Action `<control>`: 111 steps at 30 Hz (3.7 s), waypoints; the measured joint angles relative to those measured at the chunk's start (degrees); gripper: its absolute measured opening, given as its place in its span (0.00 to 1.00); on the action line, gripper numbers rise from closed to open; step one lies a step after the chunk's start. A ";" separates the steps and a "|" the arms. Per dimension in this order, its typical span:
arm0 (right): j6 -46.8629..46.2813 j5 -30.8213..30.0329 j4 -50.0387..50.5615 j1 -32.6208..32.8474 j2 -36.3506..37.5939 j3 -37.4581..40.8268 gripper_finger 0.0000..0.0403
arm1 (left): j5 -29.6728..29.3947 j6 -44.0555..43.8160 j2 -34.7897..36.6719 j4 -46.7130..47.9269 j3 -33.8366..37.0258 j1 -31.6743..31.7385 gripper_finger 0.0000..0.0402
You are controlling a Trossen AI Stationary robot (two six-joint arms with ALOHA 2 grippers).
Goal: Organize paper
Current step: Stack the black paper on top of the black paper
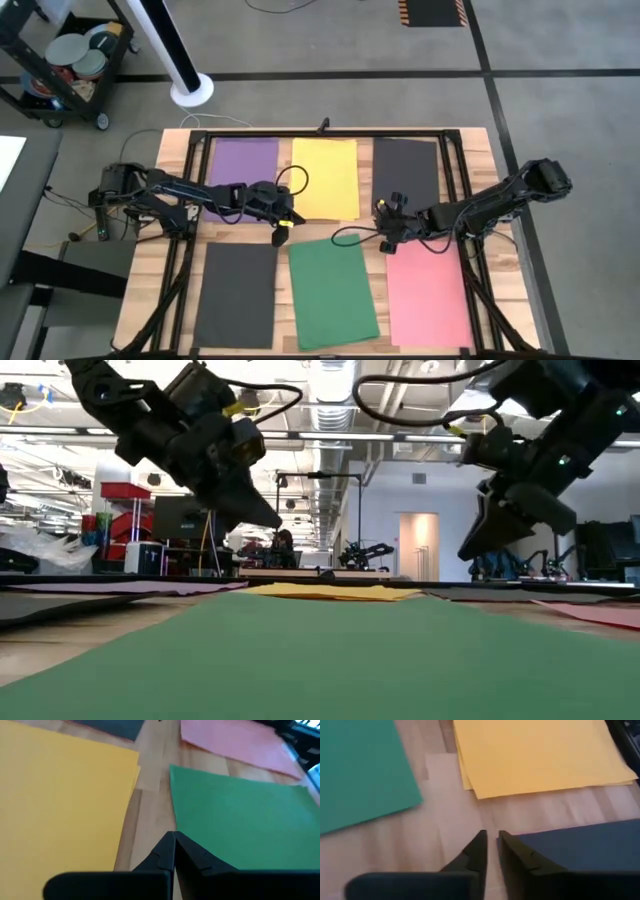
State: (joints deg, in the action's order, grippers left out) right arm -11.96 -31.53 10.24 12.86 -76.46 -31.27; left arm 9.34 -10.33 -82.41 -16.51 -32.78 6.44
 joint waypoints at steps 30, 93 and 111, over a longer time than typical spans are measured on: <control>1.95 -9.78 0.35 -3.48 -16.73 -2.11 0.20 | -1.22 -0.96 -0.13 3.82 1.29 -0.09 0.00; 0.67 -8.75 27.19 0.85 -20.60 -19.08 0.00 | -2.18 0.25 -0.13 6.78 1.27 -0.11 0.00; -11.05 19.81 41.42 2.69 3.34 -22.75 0.00 | -2.20 0.22 -0.15 6.52 1.27 -2.78 0.00</control>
State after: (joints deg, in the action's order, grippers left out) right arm -23.01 -11.72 51.66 15.54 -73.12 -54.02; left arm 7.14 -10.10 -82.56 -9.99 -31.51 3.65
